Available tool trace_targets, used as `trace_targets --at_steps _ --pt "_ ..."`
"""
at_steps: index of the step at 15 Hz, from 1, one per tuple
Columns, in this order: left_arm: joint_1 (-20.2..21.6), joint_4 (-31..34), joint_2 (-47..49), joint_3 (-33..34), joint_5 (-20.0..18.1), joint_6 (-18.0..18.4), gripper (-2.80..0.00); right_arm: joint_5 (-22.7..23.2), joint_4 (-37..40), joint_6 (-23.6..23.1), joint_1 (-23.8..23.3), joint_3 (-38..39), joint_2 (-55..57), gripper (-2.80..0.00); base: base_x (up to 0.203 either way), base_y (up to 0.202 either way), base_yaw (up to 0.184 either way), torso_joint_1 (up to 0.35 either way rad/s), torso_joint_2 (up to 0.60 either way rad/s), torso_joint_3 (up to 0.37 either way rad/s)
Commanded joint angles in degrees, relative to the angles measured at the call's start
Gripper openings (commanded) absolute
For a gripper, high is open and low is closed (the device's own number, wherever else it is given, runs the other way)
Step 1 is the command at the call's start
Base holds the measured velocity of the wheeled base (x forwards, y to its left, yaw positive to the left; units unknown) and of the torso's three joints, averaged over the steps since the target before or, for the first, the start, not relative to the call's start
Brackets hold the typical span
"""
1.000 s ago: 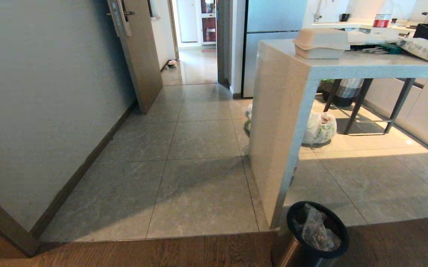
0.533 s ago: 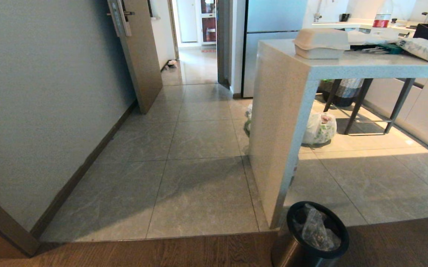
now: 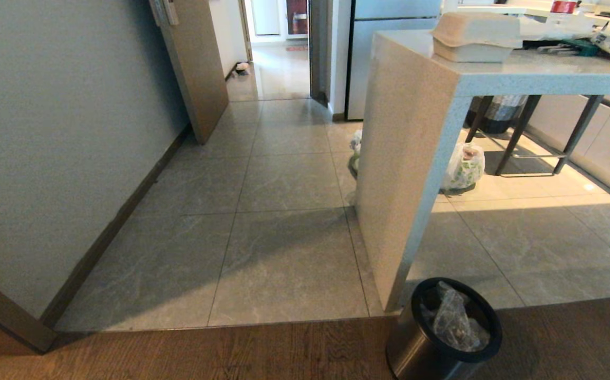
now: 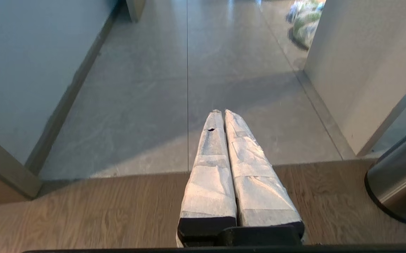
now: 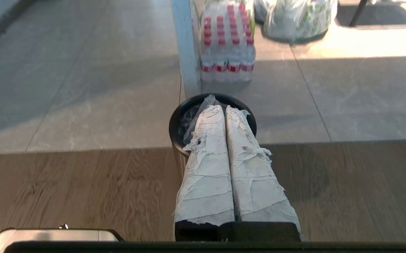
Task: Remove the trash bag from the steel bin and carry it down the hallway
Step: Place the outer trash can on the ground
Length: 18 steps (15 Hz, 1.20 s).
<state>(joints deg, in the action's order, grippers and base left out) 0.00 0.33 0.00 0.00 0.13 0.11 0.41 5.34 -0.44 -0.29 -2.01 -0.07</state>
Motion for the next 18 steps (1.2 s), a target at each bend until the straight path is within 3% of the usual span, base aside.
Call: trace_targets --at_steps 1,18 --pt "0.0 0.0 0.0 0.0 0.0 0.1 -2.80 0.0 0.0 0.0 -0.1 0.0 0.0 -2.80 0.000 0.000 0.000 0.004 0.01 -0.194" --pt "0.0 -0.1 0.0 0.0 0.0 0.2 -2.80 0.0 -0.1 -0.3 0.0 0.0 0.0 -2.80 0.000 0.000 0.000 0.002 0.00 -0.199"
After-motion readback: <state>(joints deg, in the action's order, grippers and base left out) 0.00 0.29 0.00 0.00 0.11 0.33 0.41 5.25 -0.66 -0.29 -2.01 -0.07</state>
